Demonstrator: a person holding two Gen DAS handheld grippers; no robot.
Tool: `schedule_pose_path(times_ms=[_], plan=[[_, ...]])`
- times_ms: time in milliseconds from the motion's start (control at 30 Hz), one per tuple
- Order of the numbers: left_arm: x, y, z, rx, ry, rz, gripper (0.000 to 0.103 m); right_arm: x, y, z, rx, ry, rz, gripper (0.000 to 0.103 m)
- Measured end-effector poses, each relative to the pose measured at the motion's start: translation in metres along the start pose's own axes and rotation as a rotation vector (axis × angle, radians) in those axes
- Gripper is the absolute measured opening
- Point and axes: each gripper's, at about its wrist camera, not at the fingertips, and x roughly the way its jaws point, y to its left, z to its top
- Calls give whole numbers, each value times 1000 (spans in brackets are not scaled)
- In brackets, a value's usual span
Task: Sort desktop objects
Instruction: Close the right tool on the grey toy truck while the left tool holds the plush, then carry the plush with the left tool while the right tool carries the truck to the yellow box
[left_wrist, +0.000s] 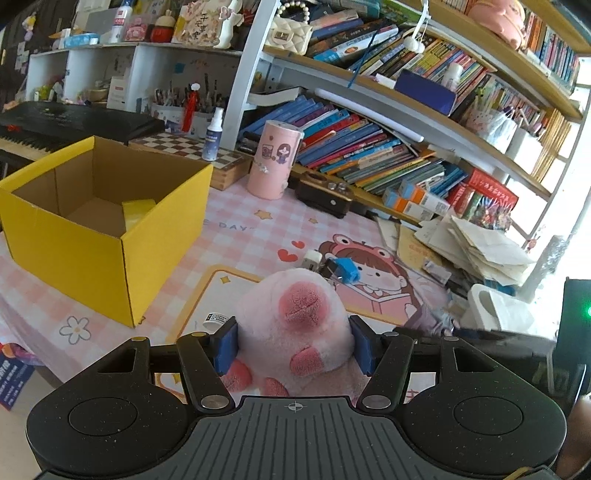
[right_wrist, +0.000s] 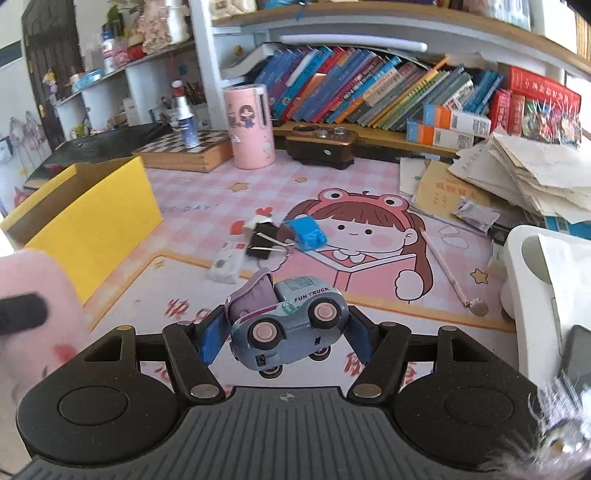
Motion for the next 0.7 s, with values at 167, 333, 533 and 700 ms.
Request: schedule_pose_path(times_ms=[167,333,533,700], plan=[[-10,9,-4,-7,-14,-40,61,-15,16,-13,-3,25,-15,64],[-21,23,-9,-9,-13,-85,61,-38,36,-23,-2,17,-37,64],[-33,47,-12,-19,-18,-121,61,-57,60,-28,7,0,-70,64],[-49,69,-16,-14,-21,-133,61,-66,85,-35,16,-1,-82,64]])
